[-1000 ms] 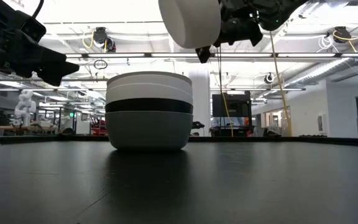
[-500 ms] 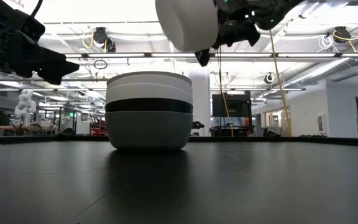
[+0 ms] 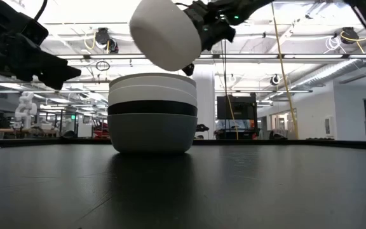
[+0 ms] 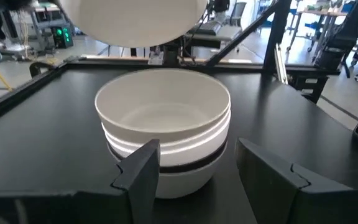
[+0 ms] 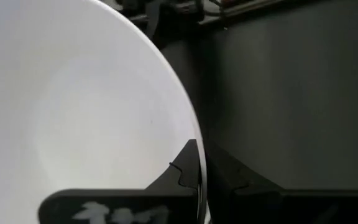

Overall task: Nest bowls inside each other
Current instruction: Stack the white bowl on the gray bowl

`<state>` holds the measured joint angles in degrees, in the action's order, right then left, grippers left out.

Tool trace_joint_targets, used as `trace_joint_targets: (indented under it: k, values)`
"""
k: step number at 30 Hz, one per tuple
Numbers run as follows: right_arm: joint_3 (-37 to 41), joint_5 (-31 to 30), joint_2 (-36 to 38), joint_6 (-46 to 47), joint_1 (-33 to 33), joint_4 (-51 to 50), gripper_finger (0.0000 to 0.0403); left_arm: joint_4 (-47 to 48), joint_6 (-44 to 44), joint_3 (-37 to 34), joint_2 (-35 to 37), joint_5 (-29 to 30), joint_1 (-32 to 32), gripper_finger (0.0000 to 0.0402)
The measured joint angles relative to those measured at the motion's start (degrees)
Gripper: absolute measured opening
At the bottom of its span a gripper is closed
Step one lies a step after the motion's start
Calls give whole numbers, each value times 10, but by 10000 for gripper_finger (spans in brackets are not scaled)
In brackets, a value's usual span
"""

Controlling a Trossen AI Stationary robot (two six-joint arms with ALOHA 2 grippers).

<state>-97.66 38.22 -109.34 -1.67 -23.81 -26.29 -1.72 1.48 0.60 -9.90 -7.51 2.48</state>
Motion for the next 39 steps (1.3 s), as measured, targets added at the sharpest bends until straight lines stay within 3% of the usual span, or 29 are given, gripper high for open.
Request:
trace_joint_targets:
  k: [9,15,22,30,39]
  values:
    - [-108,-23,-63,-10,12,-114,0,0,2,0,-20,0,0,211]
    - [-112,-28,-84,-5,23,-135,0,0,-1,0,-20,0,0,211]
    - [-113,-109,-87,-7,42,-146,0,0,-1,0,-20,0,0,211]
    - [-113,-117,-104,1,63,-171,0,0,-3,0,-20,0,0,211]
    - [-112,-168,-117,6,77,-218,0,-1,0,0,-21,-4,0,211]
